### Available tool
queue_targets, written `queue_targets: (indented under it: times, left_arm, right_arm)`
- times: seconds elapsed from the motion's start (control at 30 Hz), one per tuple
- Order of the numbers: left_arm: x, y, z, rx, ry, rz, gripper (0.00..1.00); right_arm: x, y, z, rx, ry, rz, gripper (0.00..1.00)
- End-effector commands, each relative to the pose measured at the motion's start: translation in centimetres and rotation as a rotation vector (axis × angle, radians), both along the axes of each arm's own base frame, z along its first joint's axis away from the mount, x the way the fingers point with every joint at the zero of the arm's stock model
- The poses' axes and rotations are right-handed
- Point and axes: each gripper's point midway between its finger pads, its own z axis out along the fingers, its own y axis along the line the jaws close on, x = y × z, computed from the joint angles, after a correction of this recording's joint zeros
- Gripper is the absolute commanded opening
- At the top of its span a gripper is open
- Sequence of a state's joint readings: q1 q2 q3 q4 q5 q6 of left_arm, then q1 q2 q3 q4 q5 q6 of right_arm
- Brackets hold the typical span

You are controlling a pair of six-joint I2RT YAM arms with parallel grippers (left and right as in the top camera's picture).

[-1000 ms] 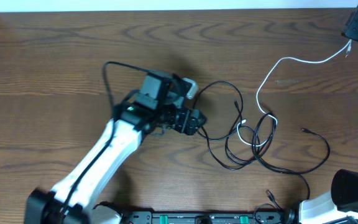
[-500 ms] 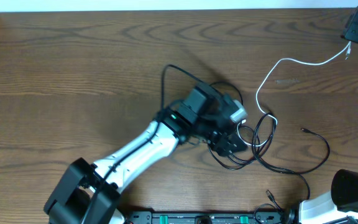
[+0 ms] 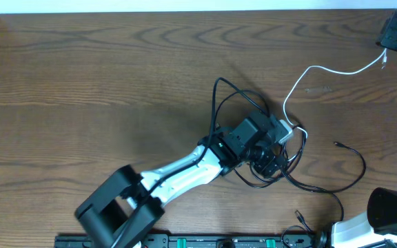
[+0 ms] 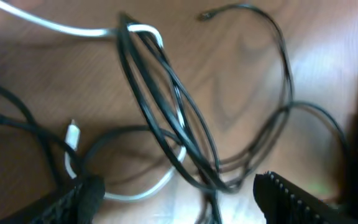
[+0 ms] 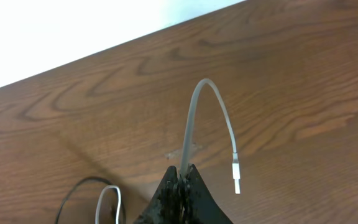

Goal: Untangle cables

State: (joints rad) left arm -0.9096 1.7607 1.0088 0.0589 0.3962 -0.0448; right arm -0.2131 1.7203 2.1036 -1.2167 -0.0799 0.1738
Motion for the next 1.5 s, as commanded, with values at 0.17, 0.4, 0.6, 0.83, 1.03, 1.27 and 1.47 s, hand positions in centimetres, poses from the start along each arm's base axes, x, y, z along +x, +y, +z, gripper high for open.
queue_targets:
  times: [0.17, 0.4, 0.6, 0.83, 1.03, 1.27, 1.47]
  left_arm:
    - [2.1, -1.6, -2.4, -0.047, 0.049, 0.116, 0.82]
    - [2.9, -2.6, -3.2, -0.096, 0.081, 0.164, 0.74]
    - [4.3, -2.2, -0.2, -0.176, 0.067, 0.17, 0.08]
    - [5.0, 0.9, 8.4, -0.36, 0.113, 0.06, 0.07]
    - [7.1, 8.2, 14.7, -0.388, 0.013, 0.135, 0.07]
    - [9.2, 19.6, 19.7, -0.376, -0.092, 0.391, 0.08]
    - [8.9, 24.2, 20.3, -0.353, -0.089, 0.515, 0.08]
  right_arm:
    - [-0.8, 0.4, 1.1, -0.001, -0.019, 0.02, 0.01]
    - [-1.0, 0.4, 0.9, 0.001, -0.01, 0.02, 0.01]
    - [-1.1, 0.4, 0.8, -0.006, -0.003, 0.028, 0.01]
    - [-1.1, 0.4, 0.8, -0.01, -0.003, 0.033, 0.02]
    - [-1.2, -0.4, 0.7, -0.045, 0.006, 0.002, 0.01]
    - [-1.4, -1.2, 0.5, -0.079, 0.019, -0.031, 0.01]
    - [-1.1, 0.4, -0.1, -0.013, 0.024, 0.04, 0.31]
